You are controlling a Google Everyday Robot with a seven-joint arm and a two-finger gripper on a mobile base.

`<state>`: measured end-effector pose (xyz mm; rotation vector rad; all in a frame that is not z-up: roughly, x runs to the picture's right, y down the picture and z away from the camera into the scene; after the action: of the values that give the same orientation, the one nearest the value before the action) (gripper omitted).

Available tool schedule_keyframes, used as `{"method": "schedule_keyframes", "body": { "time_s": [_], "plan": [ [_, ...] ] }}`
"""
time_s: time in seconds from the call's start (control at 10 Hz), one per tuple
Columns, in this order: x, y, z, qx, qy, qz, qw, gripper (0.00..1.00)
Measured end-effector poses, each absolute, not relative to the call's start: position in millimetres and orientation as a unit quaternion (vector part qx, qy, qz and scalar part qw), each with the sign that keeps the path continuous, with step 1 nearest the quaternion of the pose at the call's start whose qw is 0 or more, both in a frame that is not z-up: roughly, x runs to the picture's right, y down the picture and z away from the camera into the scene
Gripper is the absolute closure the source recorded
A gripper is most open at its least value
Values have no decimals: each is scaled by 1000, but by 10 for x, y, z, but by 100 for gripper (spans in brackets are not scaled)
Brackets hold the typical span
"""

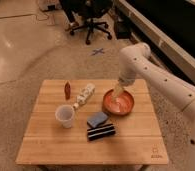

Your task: Move the arm in a circular motion

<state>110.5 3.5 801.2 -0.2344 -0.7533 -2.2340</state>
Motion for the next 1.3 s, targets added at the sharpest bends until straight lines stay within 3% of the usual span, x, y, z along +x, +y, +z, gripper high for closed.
{"method": "schedule_keyframes", "body": {
  "time_s": [0.3, 0.7, 1.0, 1.3],
  "plan": [
    [324, 107, 7982, -72, -310, -899, 301, 20],
    [-694, 630, 7344, -16, -345, -926, 150, 20],
    [-806, 1306, 6704, 28, -370, -928, 34, 20],
    [-461, 1607, 6387, 43, -384, -922, 17, 20]
  ]
}}
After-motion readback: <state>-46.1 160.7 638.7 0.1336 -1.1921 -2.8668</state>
